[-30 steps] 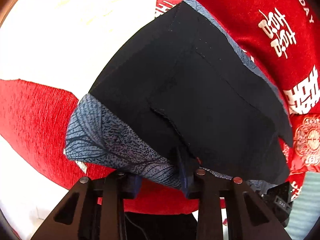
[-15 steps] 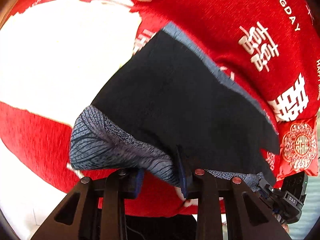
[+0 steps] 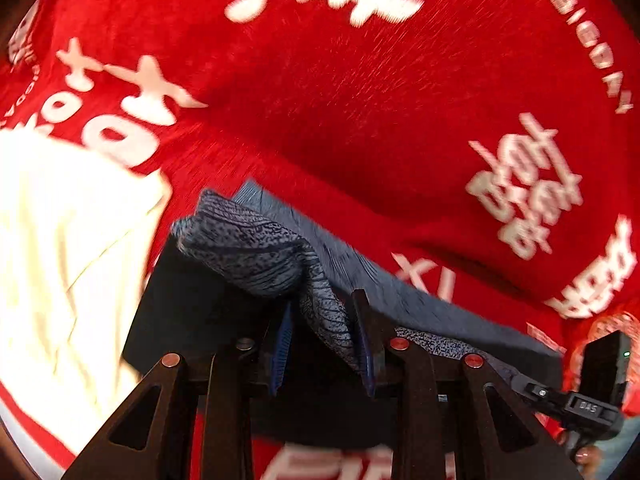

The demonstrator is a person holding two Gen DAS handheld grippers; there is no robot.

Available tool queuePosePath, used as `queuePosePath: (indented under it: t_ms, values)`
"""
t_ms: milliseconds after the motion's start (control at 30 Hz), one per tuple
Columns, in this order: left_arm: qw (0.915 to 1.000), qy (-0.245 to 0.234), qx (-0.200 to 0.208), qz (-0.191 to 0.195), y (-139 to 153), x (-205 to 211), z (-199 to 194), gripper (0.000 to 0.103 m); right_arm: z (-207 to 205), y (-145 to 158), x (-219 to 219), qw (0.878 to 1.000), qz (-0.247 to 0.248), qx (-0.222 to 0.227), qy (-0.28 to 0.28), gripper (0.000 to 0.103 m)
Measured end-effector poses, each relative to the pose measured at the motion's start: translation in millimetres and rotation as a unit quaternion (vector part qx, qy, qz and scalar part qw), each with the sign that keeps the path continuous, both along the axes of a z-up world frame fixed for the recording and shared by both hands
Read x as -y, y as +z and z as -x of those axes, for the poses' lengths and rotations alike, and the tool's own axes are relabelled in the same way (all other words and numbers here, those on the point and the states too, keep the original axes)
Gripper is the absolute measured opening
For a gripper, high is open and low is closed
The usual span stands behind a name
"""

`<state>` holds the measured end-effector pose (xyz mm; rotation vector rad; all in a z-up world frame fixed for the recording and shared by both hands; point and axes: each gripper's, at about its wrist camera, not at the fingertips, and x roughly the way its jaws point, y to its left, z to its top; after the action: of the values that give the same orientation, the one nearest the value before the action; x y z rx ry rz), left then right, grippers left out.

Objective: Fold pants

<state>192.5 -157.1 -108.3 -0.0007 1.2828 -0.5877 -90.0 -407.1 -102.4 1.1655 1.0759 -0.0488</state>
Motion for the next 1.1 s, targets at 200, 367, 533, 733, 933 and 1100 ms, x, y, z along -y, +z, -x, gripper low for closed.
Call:
queuePosePath:
  t_ms: [200, 367, 533, 733, 933, 1100]
  values:
    - [0.9981, 0.02, 0.001, -0.058, -54, 27, -27, 0.032, -39, -45, 20, 0.999, 0.013, -0.036, 0.037, 0.011]
    - [0.996, 0.02, 0.023, -0.084, -38, 35, -31, 0.071, -43, -49, 28, 0.998, -0.005, -0.047, 0.042, 0.017]
    - [0.9939, 0.018, 0.057, -0.093, -9, 16, -19, 0.079, -38, -13, 23, 0.999, 0.022, -0.027, 0.042, 0.051]
    - [0.9873, -0.042, 0.044, -0.147, -46, 40, 7, 0.079, -78, -6, -26, 0.988, 0.058, -0.01, 0.144, 0.048]
    - [0.983, -0.039, 0.073, -0.164, -68, 74, -3, 0.079, -107, -46, -15, 0.985, 0.101, -0.061, 0.123, 0.029]
    - [0.9774, -0.041, 0.079, -0.192, -79, 94, -8, 0.085, -96, -41, -6, 0.989, 0.089, -0.058, 0.107, 0.029]
